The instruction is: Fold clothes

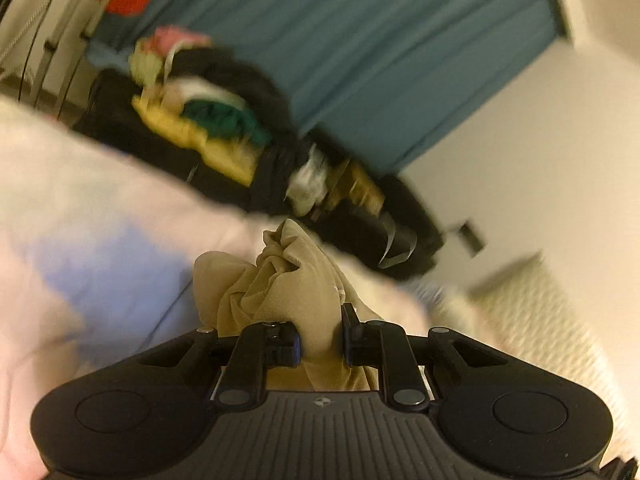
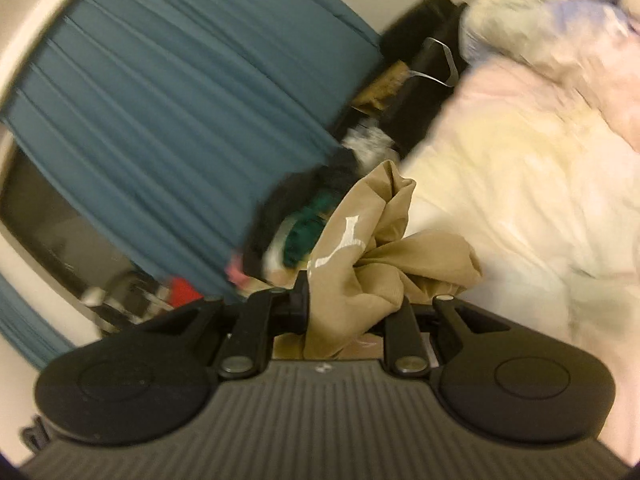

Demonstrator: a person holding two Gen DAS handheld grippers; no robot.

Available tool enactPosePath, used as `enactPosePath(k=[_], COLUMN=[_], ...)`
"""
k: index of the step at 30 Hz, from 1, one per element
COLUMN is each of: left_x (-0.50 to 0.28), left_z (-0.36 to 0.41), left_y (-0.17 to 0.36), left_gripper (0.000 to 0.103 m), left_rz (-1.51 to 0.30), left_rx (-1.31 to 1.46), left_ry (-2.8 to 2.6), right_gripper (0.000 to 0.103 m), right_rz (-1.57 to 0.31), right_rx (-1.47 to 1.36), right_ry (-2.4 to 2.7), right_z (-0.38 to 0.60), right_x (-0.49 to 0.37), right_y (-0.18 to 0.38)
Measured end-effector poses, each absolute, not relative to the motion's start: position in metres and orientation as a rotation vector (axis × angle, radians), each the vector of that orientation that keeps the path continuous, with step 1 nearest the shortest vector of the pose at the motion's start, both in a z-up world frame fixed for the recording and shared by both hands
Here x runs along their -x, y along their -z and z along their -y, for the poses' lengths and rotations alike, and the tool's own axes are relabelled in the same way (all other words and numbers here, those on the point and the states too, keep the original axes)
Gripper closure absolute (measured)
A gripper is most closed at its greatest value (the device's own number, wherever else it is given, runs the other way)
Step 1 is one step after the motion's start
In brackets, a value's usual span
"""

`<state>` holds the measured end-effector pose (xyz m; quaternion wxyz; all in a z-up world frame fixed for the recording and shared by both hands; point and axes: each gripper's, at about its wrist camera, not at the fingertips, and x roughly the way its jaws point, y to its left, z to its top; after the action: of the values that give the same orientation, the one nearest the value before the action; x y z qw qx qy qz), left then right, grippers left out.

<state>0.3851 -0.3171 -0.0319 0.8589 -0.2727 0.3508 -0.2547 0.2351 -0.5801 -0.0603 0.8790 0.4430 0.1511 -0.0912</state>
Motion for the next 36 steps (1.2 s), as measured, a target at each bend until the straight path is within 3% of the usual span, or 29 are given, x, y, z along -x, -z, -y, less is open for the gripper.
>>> enactPosePath(k=[7,14,19,26,27,28,29,31,32,36], left_x=[-0.364,-0.333,-0.304,-0.234,-0.224,-0.212,-0.200,-0.173,-0.159,-0.112], left_z=[0.301,0.293,0.289,0.265,0.261,0.257,0.254,0.245,0.240,0.218], left_y=[0.111,0.130,0.085,-0.001,-0.013,-0.024,-0.036,-0.056,-0.066,-0.093], left_gripper=[0.084,0.076,0.062,0.045,0.037,0.033,0.022,0.008,0.000,0.000], left_rz=[-0.822,-0.787,-0.770,-0.636,-0.614,-0.591,-0.564,-0.504,-0.474,-0.409], left_rx=[0.346,0.244,0.166,0.095,0.088,0.076,0.058,0.036,0.026,0.010], left_ry=[0.618,0.600,0.589,0.642,0.645,0.645,0.642,0.628,0.621,0.634], right_gripper=[0.082,0.077,0.077,0.075,0.072,0.059,0.032,0.007,0.006,0.006], right_rz=[-0.380,-0.480,-0.574,-0.535,-0.523,-0.502,-0.475,-0.421,-0.402,-0.383], right_rx=[-0.917,-1.025,-0.916,-0.726,-0.703,-0.677,-0.649,-0.593,-0.574,-0.511], right_ry=[0.233,0.283,0.336,0.292,0.284,0.277,0.272,0.260,0.251,0.225], right_z=[0.554,0.537,0.523,0.487,0.480,0.473,0.466,0.450,0.444,0.422], right_x=[-0.204,-0.172,-0.159,-0.119,-0.112,-0.104,-0.096,-0.079,-0.072,-0.047], right_y=[0.141,0.176,0.132,0.059,0.048,0.037,0.027,0.005,-0.005,-0.034])
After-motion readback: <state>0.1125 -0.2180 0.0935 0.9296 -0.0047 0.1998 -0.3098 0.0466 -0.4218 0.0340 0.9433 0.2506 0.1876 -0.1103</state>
